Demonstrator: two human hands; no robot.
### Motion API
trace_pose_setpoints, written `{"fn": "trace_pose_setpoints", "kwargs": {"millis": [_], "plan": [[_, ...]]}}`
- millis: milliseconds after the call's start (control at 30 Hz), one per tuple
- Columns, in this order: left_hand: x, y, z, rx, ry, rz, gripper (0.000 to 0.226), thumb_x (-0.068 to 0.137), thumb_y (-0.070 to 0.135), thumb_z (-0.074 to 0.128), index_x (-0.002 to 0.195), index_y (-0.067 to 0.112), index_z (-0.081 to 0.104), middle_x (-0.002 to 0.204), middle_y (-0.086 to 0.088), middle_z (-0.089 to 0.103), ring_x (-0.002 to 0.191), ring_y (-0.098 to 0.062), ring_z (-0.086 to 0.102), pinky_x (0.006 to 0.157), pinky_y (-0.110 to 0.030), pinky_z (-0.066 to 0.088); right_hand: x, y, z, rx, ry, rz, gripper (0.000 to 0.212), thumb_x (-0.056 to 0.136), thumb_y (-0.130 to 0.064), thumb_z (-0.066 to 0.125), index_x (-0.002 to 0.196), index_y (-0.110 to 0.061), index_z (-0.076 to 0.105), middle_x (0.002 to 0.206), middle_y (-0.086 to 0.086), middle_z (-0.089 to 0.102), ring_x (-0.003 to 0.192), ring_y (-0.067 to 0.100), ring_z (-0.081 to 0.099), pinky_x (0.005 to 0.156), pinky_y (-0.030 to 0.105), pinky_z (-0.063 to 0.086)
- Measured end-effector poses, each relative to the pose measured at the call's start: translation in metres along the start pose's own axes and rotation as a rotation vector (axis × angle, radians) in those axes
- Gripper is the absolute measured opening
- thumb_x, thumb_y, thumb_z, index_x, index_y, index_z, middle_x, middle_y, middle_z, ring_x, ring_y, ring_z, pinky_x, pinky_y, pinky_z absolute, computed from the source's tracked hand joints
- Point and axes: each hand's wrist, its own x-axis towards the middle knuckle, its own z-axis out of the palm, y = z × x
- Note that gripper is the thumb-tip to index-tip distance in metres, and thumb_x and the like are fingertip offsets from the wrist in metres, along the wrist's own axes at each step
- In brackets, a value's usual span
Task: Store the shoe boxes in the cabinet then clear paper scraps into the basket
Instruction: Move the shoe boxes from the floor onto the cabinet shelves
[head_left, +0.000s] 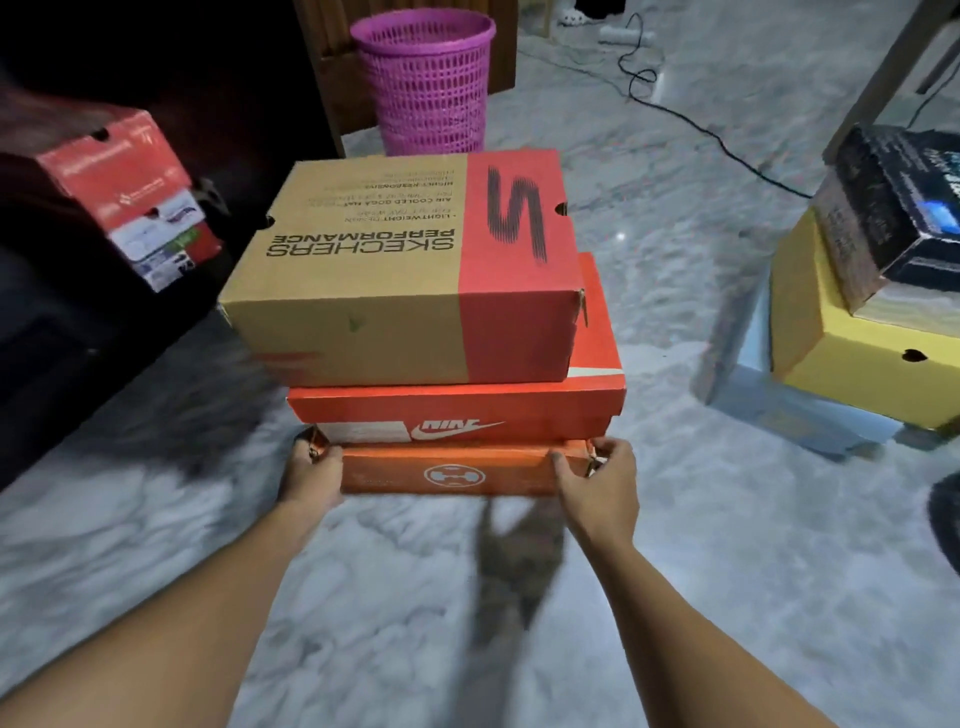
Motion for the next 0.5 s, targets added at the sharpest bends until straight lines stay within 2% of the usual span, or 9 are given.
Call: {"fn": "trace_pose_setpoints", "kwargs": {"millis": [100,133,233,367,500], "plan": [[0.006,-0.005,-0.015,0.002,0.056,-0.018,0.029,0.095,0.019,0.048,0.124,0.014,0.047,0.112,-0.014,0.060,0.102,-0.037,0.062,0.065,-0.035,0.054,-0.008,-0.006,0.015,0.023,-0.016,-0.010,0.042,0.082,-0.037,0.074,0.109,-0.024,0.045,0.113,-0.004,0.054,0.089,0.015,0.056,0.079,0.028,0.040],[0.007,-0.006,-0.019,-0.005,0.080,-0.025,0.028,0.095,0.018,0.048,0.123,0.013,0.048,0.110,-0.015,0.061,0.100,-0.038,0.062,0.067,-0.036,0.053,-0.011,-0.008,0.020,0.018,-0.027,-0.017,0.041,0.082,-0.038,0.073,0.109,-0.024,0.045,0.112,-0.004,0.054,0.089,0.015,0.056,0.080,0.029,0.040],[0.026,-0.013,-0.035,-0.026,0.078,-0.020,0.029,0.092,0.022,0.052,0.120,0.018,0.049,0.114,-0.015,0.062,0.102,-0.037,0.061,0.091,-0.050,0.053,-0.014,-0.021,0.037,0.021,-0.031,-0.030,0.039,0.083,-0.037,0.072,0.107,-0.023,0.045,0.111,-0.004,0.054,0.087,0.016,0.055,0.079,0.030,0.040],[0.047,-0.021,-0.059,-0.067,0.077,-0.030,0.018,0.094,0.026,0.052,0.111,0.026,0.047,0.113,-0.012,0.060,0.102,-0.036,0.061,0.089,-0.054,0.054,-0.018,-0.035,0.060,0.009,-0.099,-0.059,0.038,0.083,-0.035,0.071,0.108,-0.023,0.045,0.112,-0.004,0.055,0.089,0.015,0.057,0.079,0.030,0.043],[0.049,-0.015,-0.075,-0.093,0.068,0.001,0.022,0.094,0.024,0.052,0.115,0.024,0.048,0.114,-0.010,0.062,0.103,-0.034,0.060,0.094,-0.050,0.051,-0.020,-0.038,0.069,0.050,-0.144,-0.073,0.035,0.087,-0.030,0.065,0.117,-0.021,0.049,0.117,-0.004,0.059,0.094,0.011,0.057,0.080,0.029,0.042]]}}
